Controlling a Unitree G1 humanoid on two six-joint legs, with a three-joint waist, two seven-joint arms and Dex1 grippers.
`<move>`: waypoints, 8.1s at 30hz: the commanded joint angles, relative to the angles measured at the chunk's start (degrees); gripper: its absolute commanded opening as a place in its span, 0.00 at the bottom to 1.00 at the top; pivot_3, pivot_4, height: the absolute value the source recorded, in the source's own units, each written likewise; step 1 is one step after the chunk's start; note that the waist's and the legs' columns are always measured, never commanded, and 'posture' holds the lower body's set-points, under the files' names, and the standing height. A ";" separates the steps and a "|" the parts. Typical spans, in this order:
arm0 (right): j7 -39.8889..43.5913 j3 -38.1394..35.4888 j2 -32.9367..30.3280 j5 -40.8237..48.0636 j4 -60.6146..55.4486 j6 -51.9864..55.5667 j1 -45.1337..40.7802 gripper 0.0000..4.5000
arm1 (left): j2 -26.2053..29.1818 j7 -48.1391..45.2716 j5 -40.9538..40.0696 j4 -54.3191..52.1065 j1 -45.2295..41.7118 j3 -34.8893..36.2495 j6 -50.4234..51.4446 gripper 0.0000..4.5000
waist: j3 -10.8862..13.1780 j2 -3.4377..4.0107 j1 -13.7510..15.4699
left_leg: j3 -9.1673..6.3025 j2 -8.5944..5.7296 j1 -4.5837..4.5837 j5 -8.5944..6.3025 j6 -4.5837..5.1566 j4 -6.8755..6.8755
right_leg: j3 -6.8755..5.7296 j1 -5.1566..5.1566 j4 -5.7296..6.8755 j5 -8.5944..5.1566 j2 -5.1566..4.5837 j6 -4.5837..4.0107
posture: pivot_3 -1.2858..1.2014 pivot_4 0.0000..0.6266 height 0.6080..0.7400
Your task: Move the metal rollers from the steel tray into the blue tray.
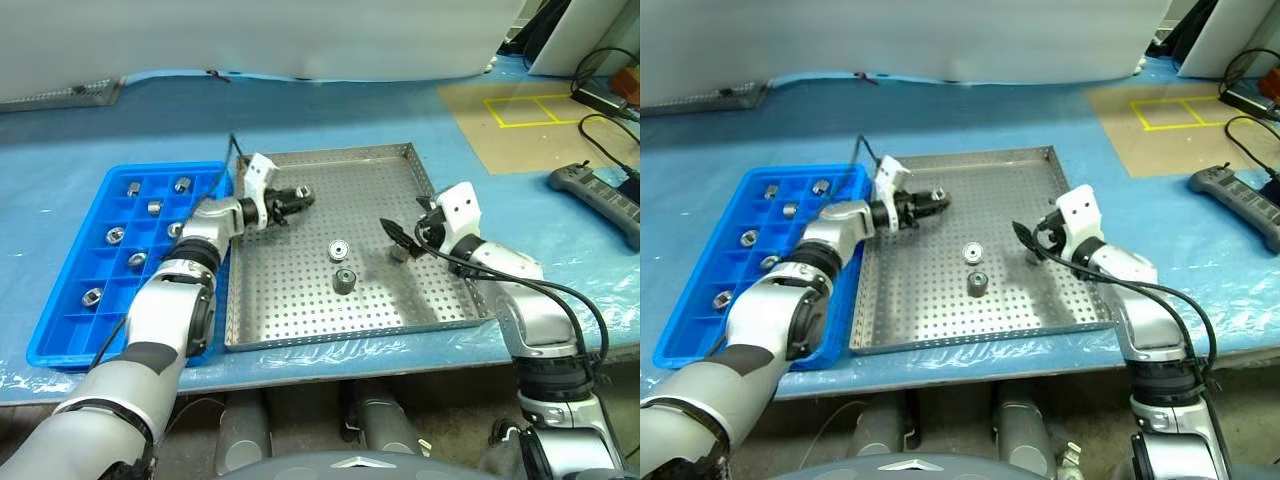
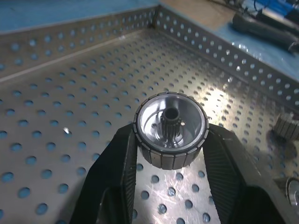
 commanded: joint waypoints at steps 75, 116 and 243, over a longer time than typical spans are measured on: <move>22.38 7.41 11.64 -4.42 30.43 -16.03 -21.03 1.00 | 25.37 3.43 -23.97 -66.86 32.09 1.25 29.71 0.81 | 0.32 0.53 6.20 | -0.74 0.64 -0.20 0.54 -0.99 0.05 | -0.46 -0.45 1.21 -0.50 0.11 -0.55 | 0.53 0.24 1.00; 16.67 11.76 29.84 -4.47 49.28 -16.74 -38.47 0.40 | 18.68 33.20 -16.16 -69.86 38.21 18.05 20.65 0.82 | 0.31 0.50 5.65 | -0.71 0.74 -0.03 0.50 -0.93 -0.25 | -0.54 -0.50 1.22 -0.63 0.08 -0.79 | 0.67 0.24 1.00; 16.46 17.20 20.48 1.39 27.20 -3.45 -28.66 0.38 | 13.70 23.17 -15.22 -51.56 23.67 11.94 9.17 0.82 | 0.14 0.25 3.51 | -1.35 0.80 0.47 0.77 -1.57 -0.45 | -0.68 0.29 1.12 -0.88 0.90 -0.99 | 0.59 0.24 1.00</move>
